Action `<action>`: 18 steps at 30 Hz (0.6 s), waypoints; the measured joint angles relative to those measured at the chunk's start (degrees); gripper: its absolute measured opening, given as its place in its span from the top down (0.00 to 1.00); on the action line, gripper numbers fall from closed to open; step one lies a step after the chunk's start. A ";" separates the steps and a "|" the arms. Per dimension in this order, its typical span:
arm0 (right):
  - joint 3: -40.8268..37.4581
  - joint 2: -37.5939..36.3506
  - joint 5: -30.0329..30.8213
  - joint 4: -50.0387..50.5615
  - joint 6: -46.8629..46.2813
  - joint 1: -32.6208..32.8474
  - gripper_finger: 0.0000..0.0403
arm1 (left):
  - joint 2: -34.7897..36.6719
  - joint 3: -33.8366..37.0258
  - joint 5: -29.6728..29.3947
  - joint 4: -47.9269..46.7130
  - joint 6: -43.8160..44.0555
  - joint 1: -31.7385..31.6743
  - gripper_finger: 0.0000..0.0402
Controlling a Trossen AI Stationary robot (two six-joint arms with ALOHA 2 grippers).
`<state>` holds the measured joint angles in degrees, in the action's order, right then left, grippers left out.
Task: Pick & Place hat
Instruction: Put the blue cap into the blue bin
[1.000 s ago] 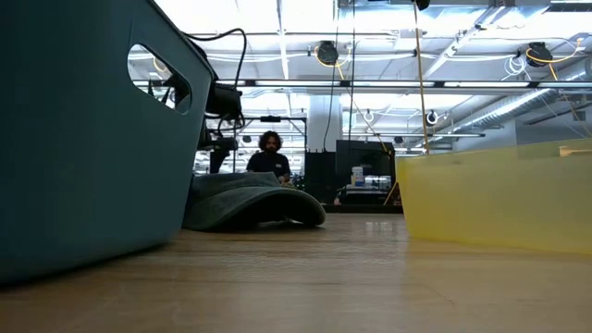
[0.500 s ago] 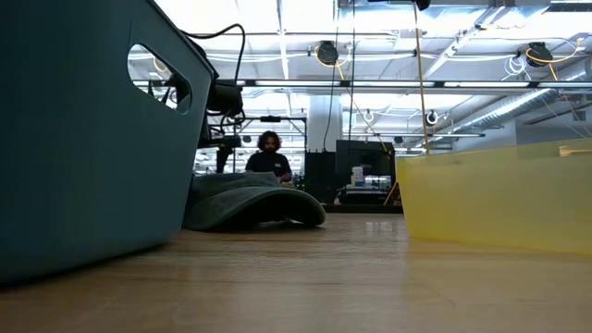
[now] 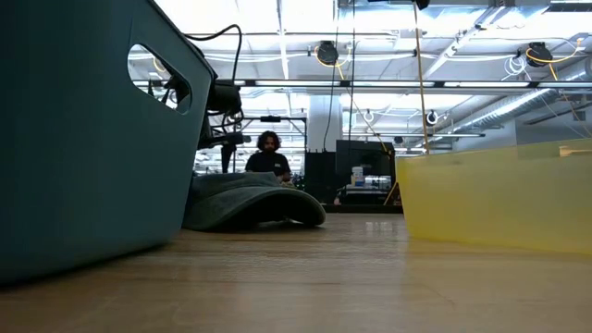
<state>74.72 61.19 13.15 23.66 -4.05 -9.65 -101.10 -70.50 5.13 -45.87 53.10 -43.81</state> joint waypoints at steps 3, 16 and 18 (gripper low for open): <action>0.00 0.00 0.00 0.00 0.63 0.00 0.61 | 0.00 0.00 0.04 -0.08 0.60 0.00 0.08; 0.00 0.00 -4.39 -0.02 0.68 0.00 0.61 | 0.00 0.00 0.00 -0.41 1.70 0.00 0.59; 0.00 0.00 -4.37 -0.02 0.66 -0.02 0.61 | 0.00 0.00 0.01 -0.41 1.79 0.00 0.65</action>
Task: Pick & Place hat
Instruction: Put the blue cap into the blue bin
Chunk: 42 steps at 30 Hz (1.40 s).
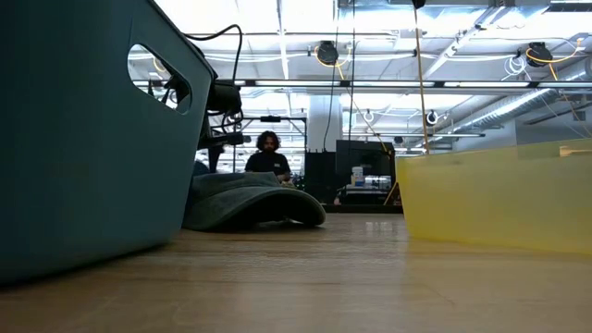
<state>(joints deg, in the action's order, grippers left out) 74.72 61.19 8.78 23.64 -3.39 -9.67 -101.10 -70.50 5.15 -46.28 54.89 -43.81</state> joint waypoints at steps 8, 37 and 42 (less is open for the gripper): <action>0.00 0.00 0.02 0.00 0.00 0.02 0.61 | 0.00 0.00 -0.04 0.02 0.33 0.00 0.84; 0.00 0.00 0.00 -0.24 -8.74 0.00 0.45 | 12.48 -0.09 2.79 8.35 -3.50 -0.52 0.98; 0.00 0.02 0.09 -1.47 -9.56 0.00 0.33 | 17.54 -0.07 2.89 10.10 -6.72 0.08 0.98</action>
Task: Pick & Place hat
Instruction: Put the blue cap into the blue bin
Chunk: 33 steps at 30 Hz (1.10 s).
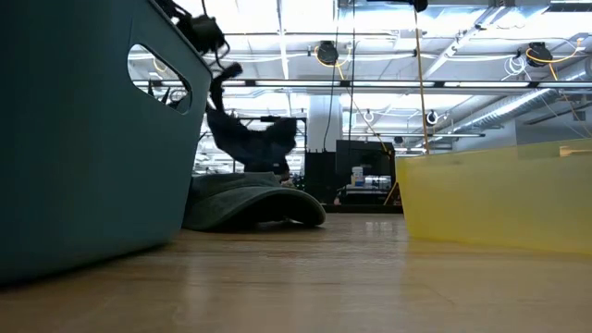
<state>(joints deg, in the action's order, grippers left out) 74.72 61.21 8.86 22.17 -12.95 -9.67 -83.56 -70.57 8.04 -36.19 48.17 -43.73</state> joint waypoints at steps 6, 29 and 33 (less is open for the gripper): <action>0.00 0.01 0.02 -5.59 0.01 0.00 0.29 | 5.13 -0.02 -0.53 0.57 -5.10 1.83 0.98; -0.09 4.63 0.33 -16.43 -10.79 0.00 0.31 | 15.24 0.00 -6.17 17.42 -12.51 12.14 0.98; -0.09 8.09 0.31 -20.17 -7.76 0.00 0.32 | 15.38 0.00 -10.94 19.35 -13.13 15.36 0.98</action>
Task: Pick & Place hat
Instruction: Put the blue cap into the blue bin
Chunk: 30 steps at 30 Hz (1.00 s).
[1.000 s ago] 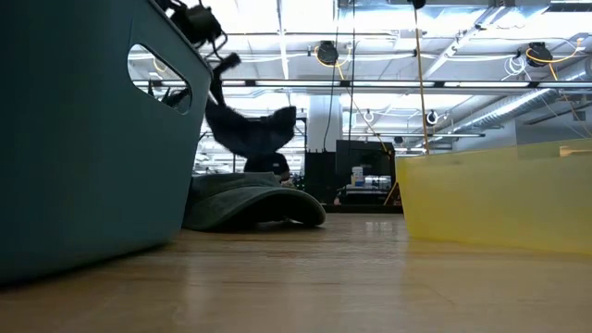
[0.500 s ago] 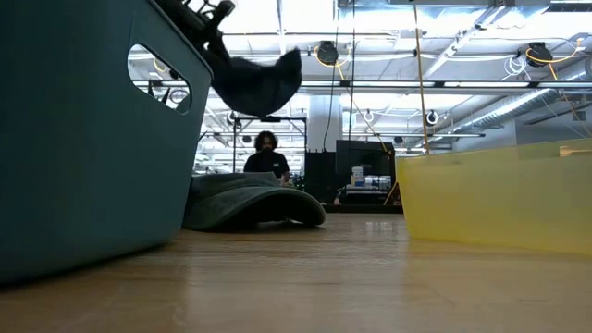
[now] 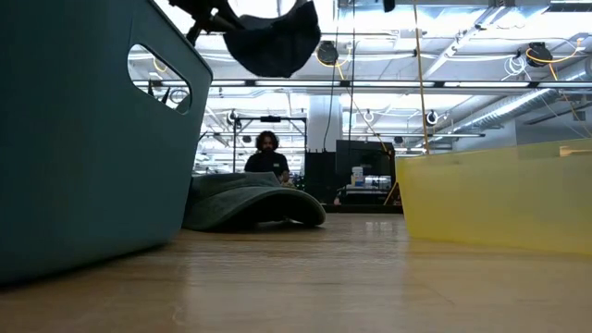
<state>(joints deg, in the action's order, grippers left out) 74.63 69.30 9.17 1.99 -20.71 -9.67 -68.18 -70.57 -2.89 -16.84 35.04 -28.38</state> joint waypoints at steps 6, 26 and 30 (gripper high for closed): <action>0.00 3.95 6.23 -2.70 9.81 0.02 0.32 | 0.00 0.00 -5.85 2.33 -2.39 4.00 0.98; 0.05 7.37 13.41 -17.95 14.65 0.35 0.32 | -0.04 0.00 -15.87 5.11 -6.50 11.84 0.98; 0.00 8.74 13.40 -18.85 14.39 0.52 0.32 | -0.04 0.00 -16.03 5.02 -7.70 12.81 0.98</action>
<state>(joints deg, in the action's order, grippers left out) 74.63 78.04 22.57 -16.86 -6.32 -9.15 -68.23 -70.57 -18.93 -11.82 27.34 -15.57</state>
